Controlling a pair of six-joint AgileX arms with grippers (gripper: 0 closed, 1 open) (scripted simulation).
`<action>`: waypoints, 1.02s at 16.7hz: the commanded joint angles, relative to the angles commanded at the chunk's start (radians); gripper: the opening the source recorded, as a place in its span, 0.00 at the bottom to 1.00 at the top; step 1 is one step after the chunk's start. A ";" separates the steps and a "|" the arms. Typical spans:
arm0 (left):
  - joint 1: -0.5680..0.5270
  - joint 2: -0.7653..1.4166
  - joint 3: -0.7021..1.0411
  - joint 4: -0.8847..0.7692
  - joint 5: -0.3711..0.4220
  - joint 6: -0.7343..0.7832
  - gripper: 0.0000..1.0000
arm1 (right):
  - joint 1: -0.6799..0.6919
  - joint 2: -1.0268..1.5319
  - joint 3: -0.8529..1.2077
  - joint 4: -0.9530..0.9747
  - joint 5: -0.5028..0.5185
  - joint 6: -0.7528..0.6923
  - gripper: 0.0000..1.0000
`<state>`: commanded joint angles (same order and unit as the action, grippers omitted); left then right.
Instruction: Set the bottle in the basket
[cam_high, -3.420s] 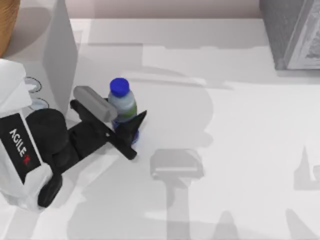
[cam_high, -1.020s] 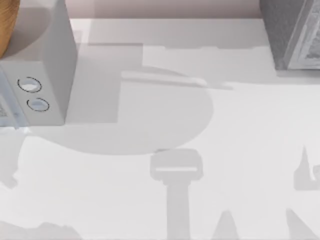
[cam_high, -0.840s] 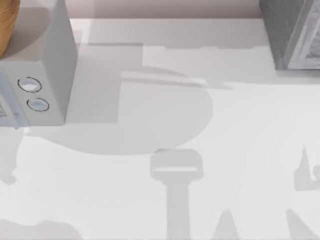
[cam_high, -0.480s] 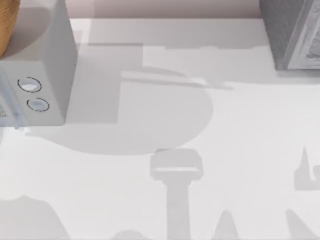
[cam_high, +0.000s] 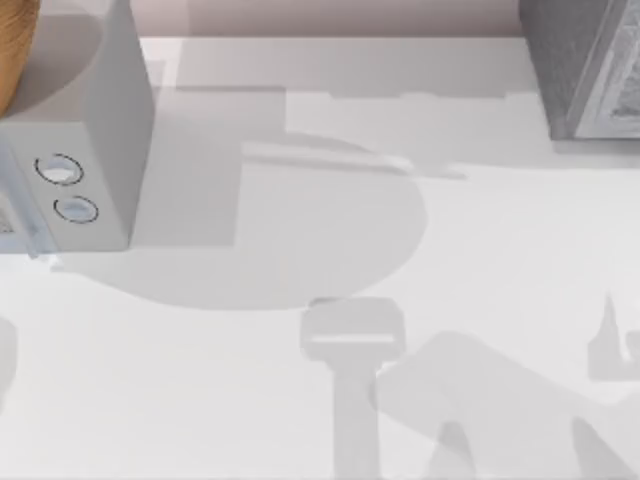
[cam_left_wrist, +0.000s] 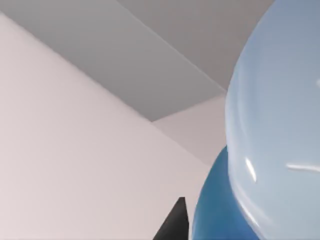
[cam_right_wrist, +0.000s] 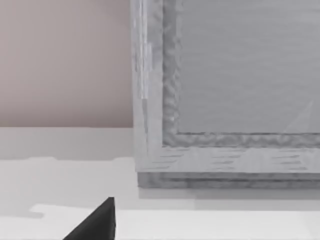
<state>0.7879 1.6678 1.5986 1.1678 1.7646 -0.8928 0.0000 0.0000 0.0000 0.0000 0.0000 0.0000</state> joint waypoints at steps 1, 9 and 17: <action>-0.030 0.067 0.106 -0.032 0.006 -0.021 0.00 | 0.000 0.000 0.000 0.000 0.000 0.000 1.00; -0.211 0.436 0.632 -0.229 0.025 -0.136 0.00 | 0.000 0.000 0.000 0.000 0.000 0.000 1.00; -0.202 0.639 1.128 -0.469 -0.150 -0.138 0.00 | 0.000 0.000 0.000 0.000 0.000 0.000 1.00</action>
<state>0.5859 2.3068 2.7262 0.6988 1.6150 -1.0304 0.0000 0.0000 0.0000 0.0000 0.0000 0.0000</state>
